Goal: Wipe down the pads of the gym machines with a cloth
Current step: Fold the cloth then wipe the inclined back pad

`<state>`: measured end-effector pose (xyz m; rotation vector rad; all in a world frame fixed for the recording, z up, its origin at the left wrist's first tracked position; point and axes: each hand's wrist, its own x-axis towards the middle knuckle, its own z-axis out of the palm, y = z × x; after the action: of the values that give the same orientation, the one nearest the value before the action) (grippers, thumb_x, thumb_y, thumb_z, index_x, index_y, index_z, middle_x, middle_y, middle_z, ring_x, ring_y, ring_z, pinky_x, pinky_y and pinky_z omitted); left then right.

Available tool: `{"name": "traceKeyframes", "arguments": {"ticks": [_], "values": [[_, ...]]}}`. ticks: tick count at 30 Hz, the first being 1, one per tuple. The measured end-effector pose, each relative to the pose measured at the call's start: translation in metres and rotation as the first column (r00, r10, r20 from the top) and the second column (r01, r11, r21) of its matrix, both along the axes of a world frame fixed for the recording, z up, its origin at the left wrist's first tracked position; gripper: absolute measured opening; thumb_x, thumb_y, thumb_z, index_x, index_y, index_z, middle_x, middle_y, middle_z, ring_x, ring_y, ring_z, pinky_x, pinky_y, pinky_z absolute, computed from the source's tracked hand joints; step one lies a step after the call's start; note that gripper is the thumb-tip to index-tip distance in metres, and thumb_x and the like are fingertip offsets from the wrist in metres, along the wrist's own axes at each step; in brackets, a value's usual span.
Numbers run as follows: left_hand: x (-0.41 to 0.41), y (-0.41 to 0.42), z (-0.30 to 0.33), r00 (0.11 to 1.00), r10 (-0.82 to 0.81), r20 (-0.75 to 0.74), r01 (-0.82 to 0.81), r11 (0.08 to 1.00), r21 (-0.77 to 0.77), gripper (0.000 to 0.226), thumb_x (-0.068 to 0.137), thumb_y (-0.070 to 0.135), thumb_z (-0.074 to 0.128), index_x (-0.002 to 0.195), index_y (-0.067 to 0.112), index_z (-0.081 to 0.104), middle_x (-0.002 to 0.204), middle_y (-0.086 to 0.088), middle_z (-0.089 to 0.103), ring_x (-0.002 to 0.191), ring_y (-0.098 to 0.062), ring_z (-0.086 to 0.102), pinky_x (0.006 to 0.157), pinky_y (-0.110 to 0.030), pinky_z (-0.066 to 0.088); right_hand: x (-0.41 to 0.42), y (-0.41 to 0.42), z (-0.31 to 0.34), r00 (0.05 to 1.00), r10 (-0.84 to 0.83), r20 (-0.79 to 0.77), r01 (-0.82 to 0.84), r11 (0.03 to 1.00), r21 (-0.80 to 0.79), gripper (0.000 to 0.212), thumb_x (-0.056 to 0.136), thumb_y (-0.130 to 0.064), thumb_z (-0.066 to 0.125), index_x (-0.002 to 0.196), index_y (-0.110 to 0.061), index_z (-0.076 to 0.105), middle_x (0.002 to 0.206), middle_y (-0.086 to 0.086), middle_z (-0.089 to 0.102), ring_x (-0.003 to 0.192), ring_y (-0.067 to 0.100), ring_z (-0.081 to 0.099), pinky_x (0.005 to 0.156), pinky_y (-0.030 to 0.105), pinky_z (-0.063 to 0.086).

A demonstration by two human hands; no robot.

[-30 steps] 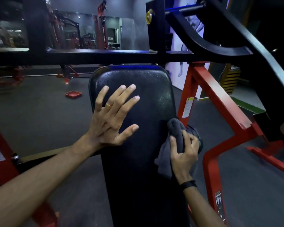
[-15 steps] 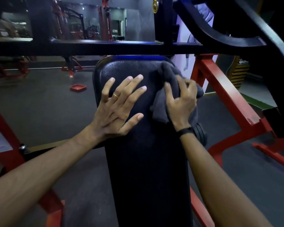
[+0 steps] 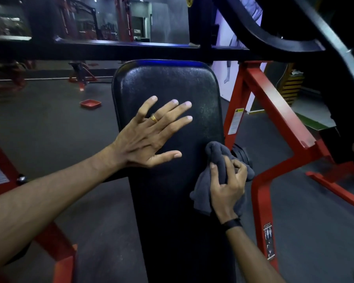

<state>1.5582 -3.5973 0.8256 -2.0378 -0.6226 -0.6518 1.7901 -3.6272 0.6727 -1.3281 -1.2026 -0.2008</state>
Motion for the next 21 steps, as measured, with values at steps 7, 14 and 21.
{"name": "traceKeyframes", "arguments": {"ticks": [7, 14, 21], "values": [[0.0, 0.0, 0.0, 0.998, 0.05, 0.044, -0.048, 0.998, -0.041, 0.076, 0.101, 0.062, 0.026, 0.154, 0.008, 0.034, 0.163, -0.014, 0.028, 0.151, -0.027, 0.029, 0.122, -0.051, 0.01, -0.014, 0.071, 0.131, 0.997, -0.004, 0.083, -0.008, 0.99, 0.143, 0.03, 0.092, -0.04, 0.066, 0.108, -0.015, 0.07, 0.105, 0.01, 0.055, 0.096, 0.025, 0.056, 0.082, 0.036, 0.049], [0.001, -0.002, 0.002, 0.994, 0.088, 0.063, -0.085, 0.995, -0.048, 0.075, 0.101, 0.061, 0.028, 0.154, 0.008, 0.036, 0.164, -0.012, 0.026, 0.151, -0.025, 0.027, 0.122, -0.05, 0.01, -0.031, 0.113, 0.202, 0.992, 0.026, 0.124, -0.047, 0.985, 0.167, 0.035, 0.092, -0.049, 0.059, 0.108, -0.019, 0.069, 0.101, 0.005, 0.055, 0.095, 0.019, 0.054, 0.075, 0.035, 0.048], [0.002, -0.002, 0.002, 0.993, 0.102, 0.059, -0.099, 0.993, -0.06, 0.075, 0.101, 0.061, 0.027, 0.155, 0.01, 0.034, 0.164, -0.012, 0.025, 0.152, -0.025, 0.026, 0.121, -0.051, 0.011, -0.023, 0.097, 0.168, 0.996, 0.041, 0.074, -0.053, 0.984, 0.17, 0.033, 0.092, -0.045, 0.064, 0.11, -0.017, 0.07, 0.105, 0.006, 0.055, 0.095, 0.019, 0.056, 0.073, 0.038, 0.053]]}}
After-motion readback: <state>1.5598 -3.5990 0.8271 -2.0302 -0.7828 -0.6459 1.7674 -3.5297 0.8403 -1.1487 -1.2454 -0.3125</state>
